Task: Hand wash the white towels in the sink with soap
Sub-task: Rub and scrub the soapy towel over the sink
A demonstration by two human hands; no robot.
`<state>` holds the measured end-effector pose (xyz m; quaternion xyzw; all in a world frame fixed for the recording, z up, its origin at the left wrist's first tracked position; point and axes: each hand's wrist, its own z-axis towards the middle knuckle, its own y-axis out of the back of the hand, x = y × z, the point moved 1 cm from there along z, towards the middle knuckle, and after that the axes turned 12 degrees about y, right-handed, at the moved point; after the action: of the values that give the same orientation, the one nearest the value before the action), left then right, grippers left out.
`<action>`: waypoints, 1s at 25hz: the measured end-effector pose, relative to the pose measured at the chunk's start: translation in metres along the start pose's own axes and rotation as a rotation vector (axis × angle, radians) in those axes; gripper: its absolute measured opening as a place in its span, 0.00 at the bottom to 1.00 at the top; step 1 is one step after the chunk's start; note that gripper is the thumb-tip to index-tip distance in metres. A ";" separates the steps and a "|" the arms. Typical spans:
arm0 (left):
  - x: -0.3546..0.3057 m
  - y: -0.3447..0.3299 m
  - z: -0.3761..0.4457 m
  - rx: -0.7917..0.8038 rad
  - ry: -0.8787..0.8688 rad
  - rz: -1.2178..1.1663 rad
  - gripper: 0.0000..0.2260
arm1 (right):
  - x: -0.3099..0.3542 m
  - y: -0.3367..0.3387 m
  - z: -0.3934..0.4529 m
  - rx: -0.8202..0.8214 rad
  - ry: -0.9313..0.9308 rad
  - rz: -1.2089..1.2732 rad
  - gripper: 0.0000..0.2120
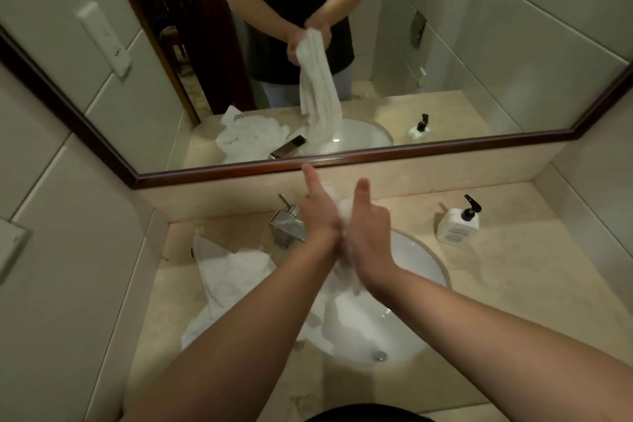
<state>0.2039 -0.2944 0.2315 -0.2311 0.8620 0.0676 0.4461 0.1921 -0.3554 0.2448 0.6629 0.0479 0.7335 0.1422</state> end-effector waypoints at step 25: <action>0.003 -0.002 -0.017 0.098 -0.065 0.035 0.34 | 0.012 0.011 0.007 -0.199 0.061 -0.026 0.22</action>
<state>0.1908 -0.3030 0.2389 -0.1914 0.8531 0.0405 0.4836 0.1969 -0.3630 0.2599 0.6220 -0.0120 0.7527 0.2154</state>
